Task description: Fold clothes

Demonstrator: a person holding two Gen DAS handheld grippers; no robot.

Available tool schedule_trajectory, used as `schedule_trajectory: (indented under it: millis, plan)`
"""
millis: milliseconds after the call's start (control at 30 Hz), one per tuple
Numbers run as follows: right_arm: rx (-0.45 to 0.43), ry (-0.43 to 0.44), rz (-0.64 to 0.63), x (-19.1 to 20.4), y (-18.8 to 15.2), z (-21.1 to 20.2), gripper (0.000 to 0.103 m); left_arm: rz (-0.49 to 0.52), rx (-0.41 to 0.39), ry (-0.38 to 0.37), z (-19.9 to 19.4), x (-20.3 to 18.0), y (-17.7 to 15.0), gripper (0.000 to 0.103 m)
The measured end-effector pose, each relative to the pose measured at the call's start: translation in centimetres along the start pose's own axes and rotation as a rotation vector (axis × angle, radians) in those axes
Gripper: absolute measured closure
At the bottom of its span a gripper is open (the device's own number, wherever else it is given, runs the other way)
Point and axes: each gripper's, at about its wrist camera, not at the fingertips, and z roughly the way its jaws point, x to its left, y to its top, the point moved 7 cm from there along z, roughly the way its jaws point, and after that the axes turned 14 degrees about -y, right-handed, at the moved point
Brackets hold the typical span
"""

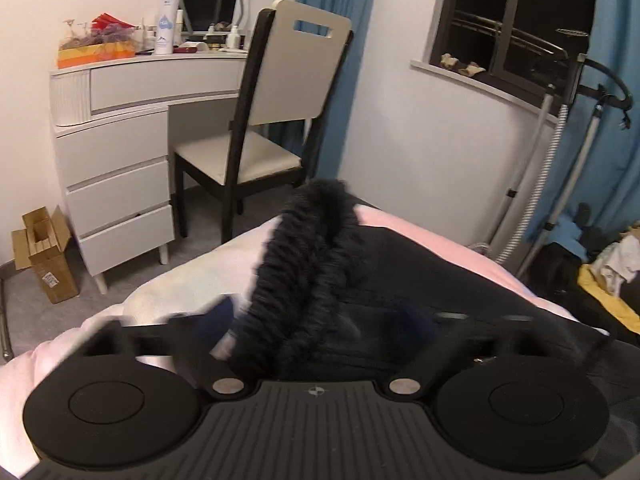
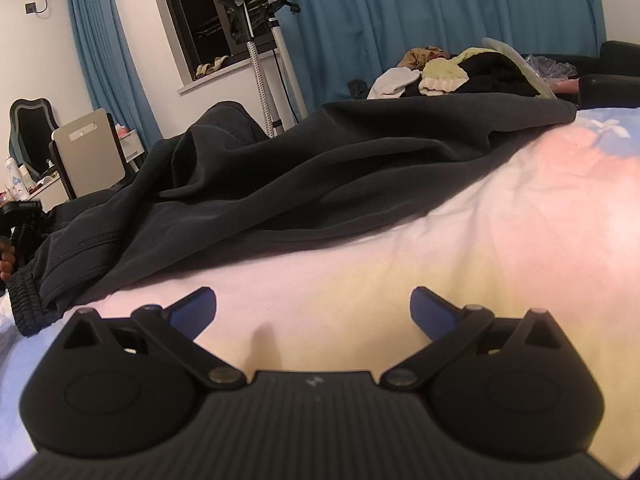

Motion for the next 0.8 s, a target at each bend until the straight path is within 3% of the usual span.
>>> schedule_trajectory:
  millis: [100,167,400,500,600,700,800]
  plan:
    - [-0.012,-0.003,-0.006,0.0,0.3,-0.6,0.0,0.003,0.021,-0.079,-2.0,-0.9,-0.4,0.007]
    - [-0.041,-0.002,-0.007,0.0,0.8,-1.7,0.0,-0.005,0.018,-0.073,-4.5,-1.5,-1.2,0.007]
    - [-0.122,0.011,-0.002,-0.5,2.1,-6.1,0.0,-0.164,-0.033,-0.203,-14.1,-4.0,-5.6,0.004]
    - [-0.145,0.019,0.004,-0.8,2.4,-8.0,0.0,-0.313,-0.02,-0.235,-17.3,-5.1,-8.5,0.004]
    - [-0.159,0.025,0.011,-1.1,2.6,-9.5,0.0,-0.497,0.058,-0.238,-18.3,-5.5,-12.5,0.004]
    - [-0.14,0.006,0.008,-1.3,2.2,-10.0,0.0,-0.651,0.144,-0.256,-17.6,-5.6,-16.1,0.004]
    - [-0.11,0.013,0.036,-1.8,1.7,-10.2,0.0,-0.738,0.162,-0.3,-16.3,-5.6,-18.5,0.005]
